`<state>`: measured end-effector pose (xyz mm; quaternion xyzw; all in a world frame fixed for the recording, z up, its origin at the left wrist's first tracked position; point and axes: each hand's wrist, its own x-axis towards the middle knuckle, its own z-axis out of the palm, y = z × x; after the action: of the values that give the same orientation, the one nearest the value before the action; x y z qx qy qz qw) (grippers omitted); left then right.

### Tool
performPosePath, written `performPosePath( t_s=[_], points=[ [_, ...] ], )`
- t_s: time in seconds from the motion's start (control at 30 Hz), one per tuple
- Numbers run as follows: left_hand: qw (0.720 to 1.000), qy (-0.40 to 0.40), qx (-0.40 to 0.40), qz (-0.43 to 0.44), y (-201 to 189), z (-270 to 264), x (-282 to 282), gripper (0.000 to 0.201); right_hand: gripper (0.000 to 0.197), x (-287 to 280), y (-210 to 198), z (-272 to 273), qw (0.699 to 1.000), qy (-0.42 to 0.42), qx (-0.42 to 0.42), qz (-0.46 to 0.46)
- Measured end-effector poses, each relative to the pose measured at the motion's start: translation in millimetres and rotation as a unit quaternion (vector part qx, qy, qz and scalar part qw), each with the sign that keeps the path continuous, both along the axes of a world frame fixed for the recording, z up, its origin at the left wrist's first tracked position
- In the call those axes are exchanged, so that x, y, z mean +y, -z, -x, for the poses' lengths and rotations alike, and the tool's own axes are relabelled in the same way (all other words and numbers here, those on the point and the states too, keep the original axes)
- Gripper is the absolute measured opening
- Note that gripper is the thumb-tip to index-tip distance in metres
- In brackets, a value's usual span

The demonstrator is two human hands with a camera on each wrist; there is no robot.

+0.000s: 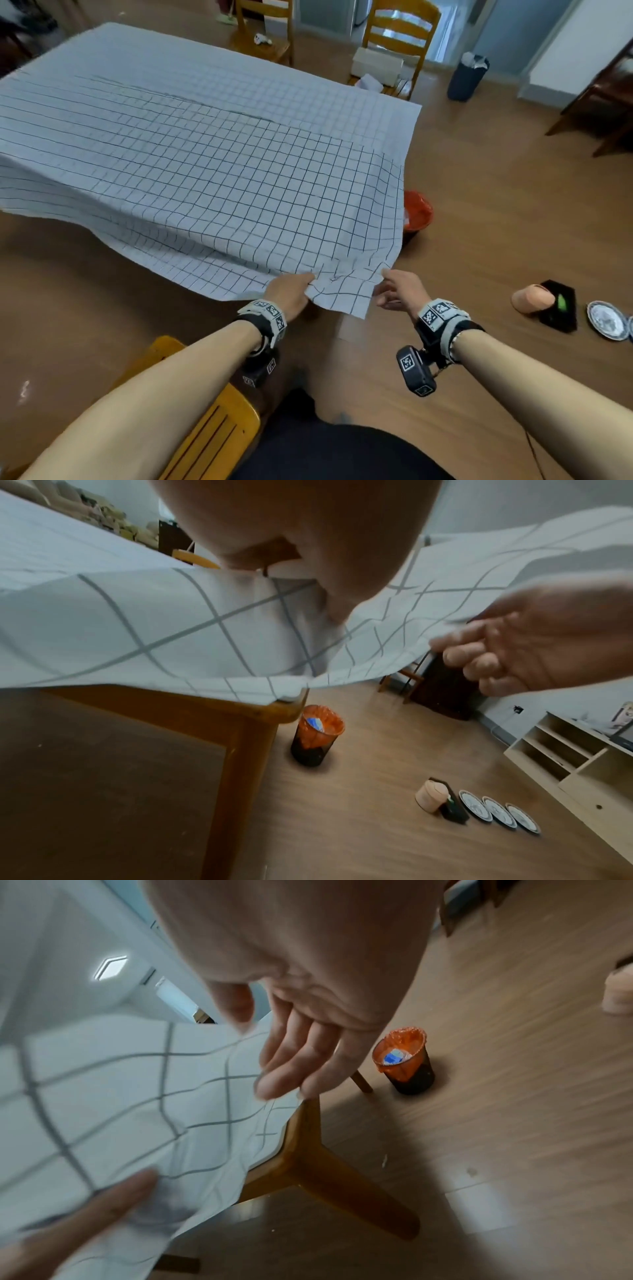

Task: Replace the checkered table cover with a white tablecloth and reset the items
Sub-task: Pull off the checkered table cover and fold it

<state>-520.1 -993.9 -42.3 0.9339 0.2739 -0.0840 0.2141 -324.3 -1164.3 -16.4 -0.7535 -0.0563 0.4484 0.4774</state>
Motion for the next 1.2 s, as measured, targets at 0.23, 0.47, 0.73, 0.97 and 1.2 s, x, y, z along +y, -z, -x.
performPosePath(
  t_s=[0.23, 0.47, 0.73, 0.97, 1.2],
  points=[
    [1.000, 0.008, 0.009, 0.010, -57.5, -0.7, 38.6, 0.034, 0.072, 12.6, -2.0, -22.2, 0.941, -0.097, -0.313, 0.080],
    [0.999, 0.034, 0.022, 0.009, -103.3, -15.5, 76.7, 0.050, 0.048, 64.0, -11.7, -31.7, 0.846, -0.227, -0.470, 0.110],
    [0.999, 0.013, -0.039, 0.004, -127.8, -47.7, 128.2, 0.031, 0.039, 62.3, -15.5, -27.6, 0.920, -0.233, -0.305, 0.078],
    [0.995, -0.017, -0.089, -0.034, -119.5, -88.1, 142.3, 0.017, 0.062, 59.4, -22.2, -28.3, 0.941, -0.223, -0.234, 0.099],
    [0.997, 0.019, -0.080, 0.001, -88.6, -108.6, 140.0, 0.017, 0.045, 74.2, -24.3, -38.6, 0.978, -0.097, -0.182, -0.028]
  ],
)
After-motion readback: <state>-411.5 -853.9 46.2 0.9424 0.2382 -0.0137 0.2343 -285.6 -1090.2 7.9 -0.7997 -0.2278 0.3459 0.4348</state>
